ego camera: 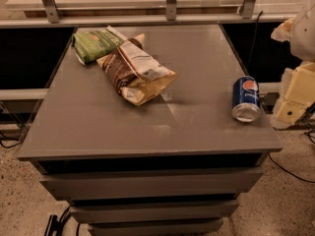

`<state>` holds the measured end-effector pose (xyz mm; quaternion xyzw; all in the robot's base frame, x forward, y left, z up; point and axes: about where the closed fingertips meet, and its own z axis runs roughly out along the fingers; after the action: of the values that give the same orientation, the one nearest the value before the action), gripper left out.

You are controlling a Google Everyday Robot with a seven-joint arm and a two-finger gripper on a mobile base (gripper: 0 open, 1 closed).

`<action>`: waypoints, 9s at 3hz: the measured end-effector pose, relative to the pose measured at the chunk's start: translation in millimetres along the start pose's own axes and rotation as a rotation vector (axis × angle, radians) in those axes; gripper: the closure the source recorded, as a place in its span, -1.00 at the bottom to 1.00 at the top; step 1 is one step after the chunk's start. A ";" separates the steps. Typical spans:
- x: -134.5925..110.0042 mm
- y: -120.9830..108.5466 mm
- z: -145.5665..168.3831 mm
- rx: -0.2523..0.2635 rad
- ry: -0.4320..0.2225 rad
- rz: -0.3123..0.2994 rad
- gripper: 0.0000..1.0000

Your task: Place pepsi can upright

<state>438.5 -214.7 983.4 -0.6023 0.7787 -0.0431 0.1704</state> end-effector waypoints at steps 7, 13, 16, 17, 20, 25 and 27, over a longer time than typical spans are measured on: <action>20.1 -49.0 44.9 0.165 0.074 0.519 -1.00; 23.6 -78.8 56.9 0.229 0.153 1.169 -1.00; 35.5 -75.7 66.8 0.115 0.135 1.400 -1.00; 36.1 -72.6 80.1 0.093 0.161 1.493 -1.00; 41.5 -54.5 132.0 0.037 0.231 1.574 -1.00; 33.9 -54.7 157.7 0.052 0.275 1.516 -1.00; 26.6 -54.9 164.8 0.048 0.299 1.519 -0.90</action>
Offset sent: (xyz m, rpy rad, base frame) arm 0.0309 -0.0143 -0.0313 0.0486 0.0615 -0.2818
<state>535.7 -232.2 838.1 0.1128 0.9918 -0.0121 0.0592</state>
